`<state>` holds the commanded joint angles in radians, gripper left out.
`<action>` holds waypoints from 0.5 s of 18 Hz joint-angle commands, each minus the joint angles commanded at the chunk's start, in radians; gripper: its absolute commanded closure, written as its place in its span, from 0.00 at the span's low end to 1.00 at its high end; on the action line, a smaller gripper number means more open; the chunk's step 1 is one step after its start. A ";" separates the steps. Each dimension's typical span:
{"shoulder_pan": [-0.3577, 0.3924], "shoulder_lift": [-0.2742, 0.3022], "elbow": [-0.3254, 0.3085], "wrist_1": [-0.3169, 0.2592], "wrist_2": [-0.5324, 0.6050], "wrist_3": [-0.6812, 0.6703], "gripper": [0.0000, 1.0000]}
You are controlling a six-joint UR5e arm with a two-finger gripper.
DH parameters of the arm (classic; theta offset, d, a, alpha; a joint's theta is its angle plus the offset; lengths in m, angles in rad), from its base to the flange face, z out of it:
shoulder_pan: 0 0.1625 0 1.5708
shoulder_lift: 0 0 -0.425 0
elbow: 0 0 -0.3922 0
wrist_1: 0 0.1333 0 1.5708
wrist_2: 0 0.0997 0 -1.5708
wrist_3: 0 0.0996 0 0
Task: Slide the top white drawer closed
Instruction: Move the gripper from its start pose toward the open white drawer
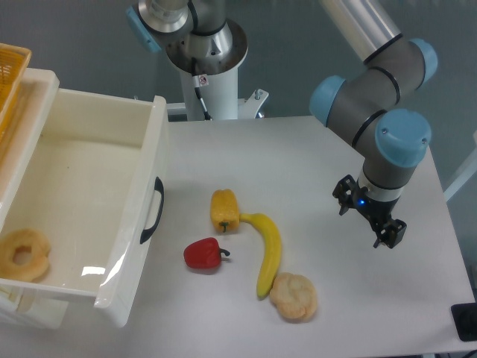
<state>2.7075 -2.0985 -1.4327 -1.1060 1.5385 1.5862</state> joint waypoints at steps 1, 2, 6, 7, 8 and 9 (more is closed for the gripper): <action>-0.003 0.000 -0.003 0.000 0.017 -0.002 0.00; -0.006 0.000 -0.005 0.000 0.031 -0.003 0.00; -0.026 0.006 -0.037 0.012 0.038 -0.050 0.00; -0.025 0.008 -0.063 0.038 0.037 -0.078 0.00; -0.022 0.012 -0.087 0.075 0.035 -0.089 0.00; -0.022 0.017 -0.107 0.098 0.035 -0.094 0.00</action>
<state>2.6860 -2.0817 -1.5399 -1.0081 1.5739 1.4926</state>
